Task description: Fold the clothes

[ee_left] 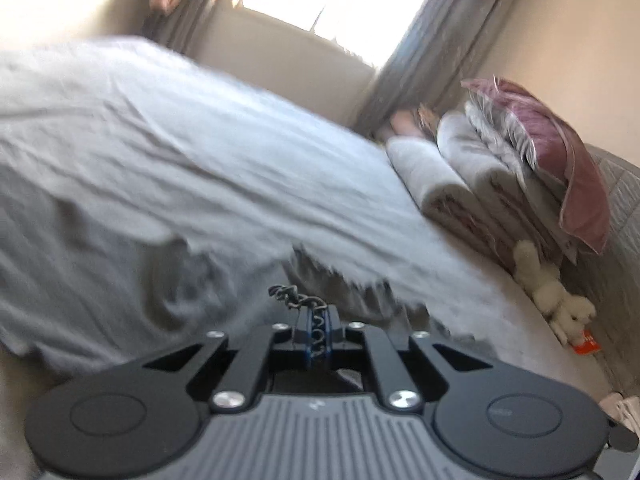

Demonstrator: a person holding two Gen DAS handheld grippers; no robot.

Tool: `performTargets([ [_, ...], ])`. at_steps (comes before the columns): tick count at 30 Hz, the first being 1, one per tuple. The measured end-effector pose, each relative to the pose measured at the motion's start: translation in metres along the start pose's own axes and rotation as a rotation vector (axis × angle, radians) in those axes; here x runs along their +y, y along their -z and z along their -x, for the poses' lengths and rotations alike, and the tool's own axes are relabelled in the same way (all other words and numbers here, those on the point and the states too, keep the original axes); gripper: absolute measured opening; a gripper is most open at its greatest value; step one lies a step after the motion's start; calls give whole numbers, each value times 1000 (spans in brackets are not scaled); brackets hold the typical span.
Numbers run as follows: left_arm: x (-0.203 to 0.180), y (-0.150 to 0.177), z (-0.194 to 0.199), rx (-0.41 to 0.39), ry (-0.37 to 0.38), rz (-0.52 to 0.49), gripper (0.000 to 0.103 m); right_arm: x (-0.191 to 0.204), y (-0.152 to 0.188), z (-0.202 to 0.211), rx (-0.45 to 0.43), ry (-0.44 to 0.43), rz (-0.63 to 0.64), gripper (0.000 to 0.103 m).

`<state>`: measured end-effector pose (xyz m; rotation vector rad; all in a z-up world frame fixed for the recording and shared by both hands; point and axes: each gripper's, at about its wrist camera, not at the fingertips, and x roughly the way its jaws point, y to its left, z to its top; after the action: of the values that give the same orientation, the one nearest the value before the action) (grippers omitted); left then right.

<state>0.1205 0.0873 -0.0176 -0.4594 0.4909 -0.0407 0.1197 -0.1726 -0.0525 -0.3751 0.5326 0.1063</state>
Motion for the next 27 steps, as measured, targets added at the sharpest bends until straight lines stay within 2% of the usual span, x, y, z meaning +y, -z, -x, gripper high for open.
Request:
performTargets([
  [4, 11, -9, 13, -47, -65, -6, 6, 5, -4, -2, -9, -17, 17, 75],
  [8, 27, -10, 15, -39, -154, -11, 6, 8, -6, -8, -13, 2, 15, 75],
  [13, 39, -3, 5, 40, -214, -2, 6, 3, -7, -12, -17, 80, 51, 75],
  [17, 36, -1, 8, 81, -228, -38, 7, -15, -1, -14, 20, 81, 82, 75],
  [20, 34, 1, 3, 132, -302, -98, 7, -25, 3, -14, 48, 65, 104, 75],
  [22, 37, -1, 7, 134, -335, -76, 8, -29, 4, -13, 66, 57, 122, 75],
  [27, 42, -11, 19, 73, -315, -16, 13, -38, 0, -3, 87, 27, 118, 75],
])
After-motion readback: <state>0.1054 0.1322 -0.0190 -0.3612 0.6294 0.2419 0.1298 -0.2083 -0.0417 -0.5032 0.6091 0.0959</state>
